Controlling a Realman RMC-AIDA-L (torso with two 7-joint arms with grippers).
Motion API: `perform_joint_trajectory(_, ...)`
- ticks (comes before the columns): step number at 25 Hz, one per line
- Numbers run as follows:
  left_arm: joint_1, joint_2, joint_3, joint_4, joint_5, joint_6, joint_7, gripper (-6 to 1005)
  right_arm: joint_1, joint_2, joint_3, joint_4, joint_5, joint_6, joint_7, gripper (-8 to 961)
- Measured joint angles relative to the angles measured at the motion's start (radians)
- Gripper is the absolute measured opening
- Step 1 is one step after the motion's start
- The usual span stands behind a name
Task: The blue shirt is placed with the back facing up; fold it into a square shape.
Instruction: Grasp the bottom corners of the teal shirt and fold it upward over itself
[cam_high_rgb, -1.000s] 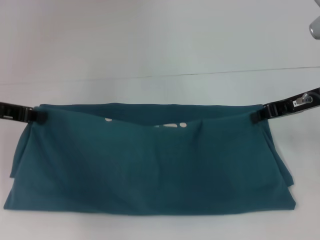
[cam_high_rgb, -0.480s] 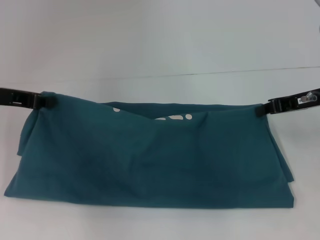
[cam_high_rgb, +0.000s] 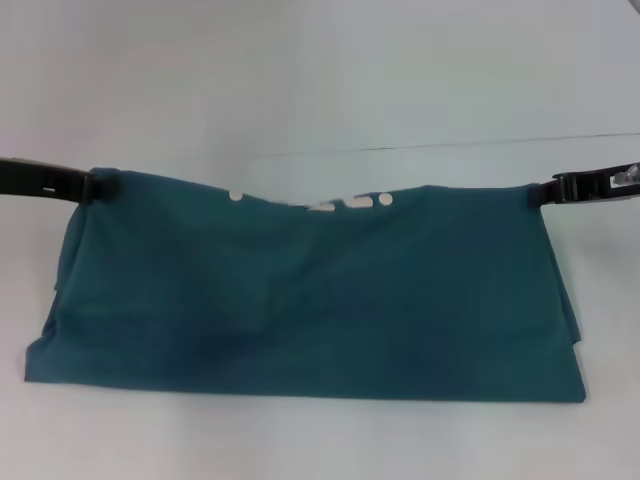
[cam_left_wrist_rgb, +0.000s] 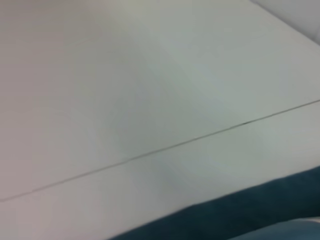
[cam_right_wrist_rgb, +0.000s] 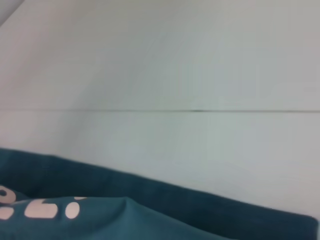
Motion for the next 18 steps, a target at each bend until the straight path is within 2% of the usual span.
perform_joint_trajectory(6, -0.005, -0.001, 0.027, -0.048, -0.002, -0.098, 0.004, 41, 0.004, 0.007, -0.003, 0.034, -0.001, 0.073, 0.0, 31)
perform_joint_trajectory(14, -0.012, 0.015, 0.029, -0.136, 0.013, -0.179, 0.009, 41, 0.027, 0.011, -0.04, 0.107, -0.005, 0.161, -0.01, 67)
perform_joint_trajectory(18, -0.009, 0.004, 0.034, -0.145, 0.024, -0.231, 0.01, 41, 0.034, 0.015, -0.056, 0.13, -0.005, 0.203, -0.01, 92)
